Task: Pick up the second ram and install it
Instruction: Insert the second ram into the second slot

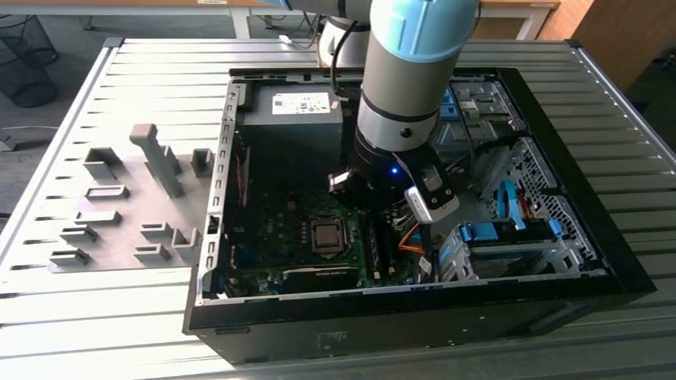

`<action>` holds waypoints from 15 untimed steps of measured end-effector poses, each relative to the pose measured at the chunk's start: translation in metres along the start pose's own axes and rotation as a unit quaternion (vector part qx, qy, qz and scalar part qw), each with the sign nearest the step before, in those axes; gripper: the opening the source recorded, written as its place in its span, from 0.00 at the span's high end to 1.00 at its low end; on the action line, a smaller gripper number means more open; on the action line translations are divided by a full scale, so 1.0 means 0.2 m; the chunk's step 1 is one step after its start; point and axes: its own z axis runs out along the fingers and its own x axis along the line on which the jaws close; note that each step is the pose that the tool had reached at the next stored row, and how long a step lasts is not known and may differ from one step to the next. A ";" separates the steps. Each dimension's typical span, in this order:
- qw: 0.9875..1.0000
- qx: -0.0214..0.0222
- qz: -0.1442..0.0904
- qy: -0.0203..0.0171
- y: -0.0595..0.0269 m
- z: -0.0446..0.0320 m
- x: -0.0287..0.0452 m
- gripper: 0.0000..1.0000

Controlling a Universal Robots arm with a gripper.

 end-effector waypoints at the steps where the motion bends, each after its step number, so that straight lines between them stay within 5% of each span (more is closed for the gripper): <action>1: 1.000 0.000 0.000 0.000 0.000 0.001 0.000 0.86; 15: 1.000 -0.001 0.000 0.000 0.000 0.017 -0.003 0.86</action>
